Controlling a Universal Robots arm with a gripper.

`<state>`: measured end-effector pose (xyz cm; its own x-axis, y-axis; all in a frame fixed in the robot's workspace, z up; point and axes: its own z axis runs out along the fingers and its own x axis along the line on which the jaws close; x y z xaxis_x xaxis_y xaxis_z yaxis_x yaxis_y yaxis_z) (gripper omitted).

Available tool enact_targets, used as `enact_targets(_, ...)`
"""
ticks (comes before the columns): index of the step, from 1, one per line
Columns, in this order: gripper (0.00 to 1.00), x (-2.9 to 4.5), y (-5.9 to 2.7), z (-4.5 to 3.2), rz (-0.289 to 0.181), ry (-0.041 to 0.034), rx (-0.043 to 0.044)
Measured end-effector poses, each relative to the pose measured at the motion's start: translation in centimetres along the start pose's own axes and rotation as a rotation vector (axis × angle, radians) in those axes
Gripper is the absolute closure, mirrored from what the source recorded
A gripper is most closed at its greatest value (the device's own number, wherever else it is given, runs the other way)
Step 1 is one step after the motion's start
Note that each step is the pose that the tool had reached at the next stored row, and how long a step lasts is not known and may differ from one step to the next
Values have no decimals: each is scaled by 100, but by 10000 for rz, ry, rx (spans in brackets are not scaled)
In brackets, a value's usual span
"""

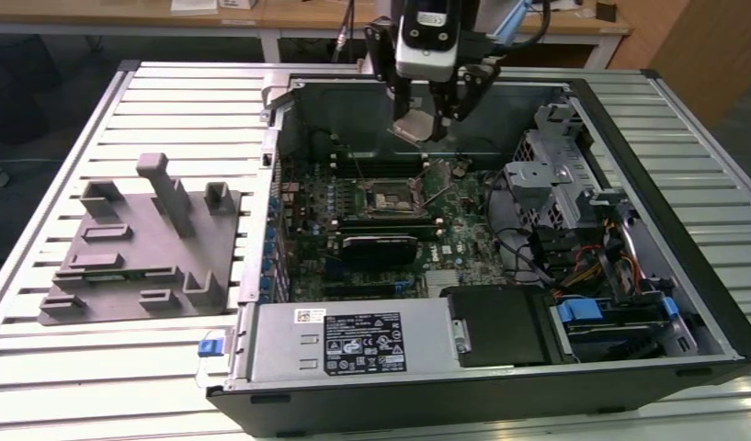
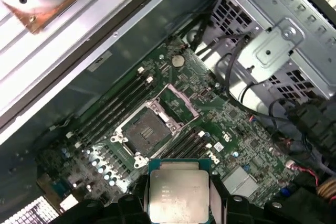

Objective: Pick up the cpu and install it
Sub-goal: 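Place the cpu into insertion slot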

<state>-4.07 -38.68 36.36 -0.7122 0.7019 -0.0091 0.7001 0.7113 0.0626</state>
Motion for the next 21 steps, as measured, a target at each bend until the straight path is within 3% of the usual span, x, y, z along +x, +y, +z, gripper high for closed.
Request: enact_targets(21, 46, 0, -2, 35, 3801, -243, 41)
